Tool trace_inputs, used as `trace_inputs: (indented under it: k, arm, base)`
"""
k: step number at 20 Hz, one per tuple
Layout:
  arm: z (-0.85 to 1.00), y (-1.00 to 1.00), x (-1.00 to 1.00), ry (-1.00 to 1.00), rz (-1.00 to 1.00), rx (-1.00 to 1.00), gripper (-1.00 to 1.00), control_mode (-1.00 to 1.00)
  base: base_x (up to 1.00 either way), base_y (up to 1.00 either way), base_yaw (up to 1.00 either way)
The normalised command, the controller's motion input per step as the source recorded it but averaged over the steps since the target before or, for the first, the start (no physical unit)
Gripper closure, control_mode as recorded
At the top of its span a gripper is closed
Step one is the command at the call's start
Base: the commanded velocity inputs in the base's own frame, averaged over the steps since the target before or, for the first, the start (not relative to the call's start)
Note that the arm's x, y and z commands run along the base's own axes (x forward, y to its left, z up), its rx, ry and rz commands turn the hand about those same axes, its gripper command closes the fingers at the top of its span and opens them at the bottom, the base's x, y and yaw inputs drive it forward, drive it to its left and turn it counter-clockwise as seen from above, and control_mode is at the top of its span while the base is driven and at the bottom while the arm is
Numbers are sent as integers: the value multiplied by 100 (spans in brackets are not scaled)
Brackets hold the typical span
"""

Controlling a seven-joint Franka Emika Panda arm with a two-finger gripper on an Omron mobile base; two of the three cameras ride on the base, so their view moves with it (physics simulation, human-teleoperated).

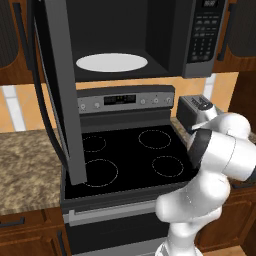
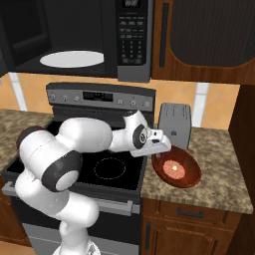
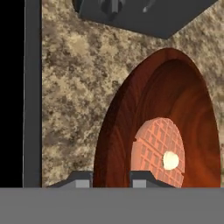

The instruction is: Open the microwave, place the bowl with waffle inside the microwave, then close the microwave door and turn it on.

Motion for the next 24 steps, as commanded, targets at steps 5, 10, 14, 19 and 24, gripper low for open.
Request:
trace_inputs:
  k: [5, 10, 14, 19, 24]
  arm:
    - [92, 65, -45, 0, 38, -3, 100, -100]
    - [96, 68, -37, 0, 49, -11, 100, -100]
    - [100, 79, -31, 1, 54, -5, 100, -100]
    - [100, 72, -31, 3, 59, -6, 100, -100]
    - [100, 59, -49, 0, 57, -4, 100, -100]
  base:
    - [0, 0, 0]
    - [0, 0, 0]
    - [0, 0, 0]
    - [0, 0, 0]
    - [0, 0, 0]
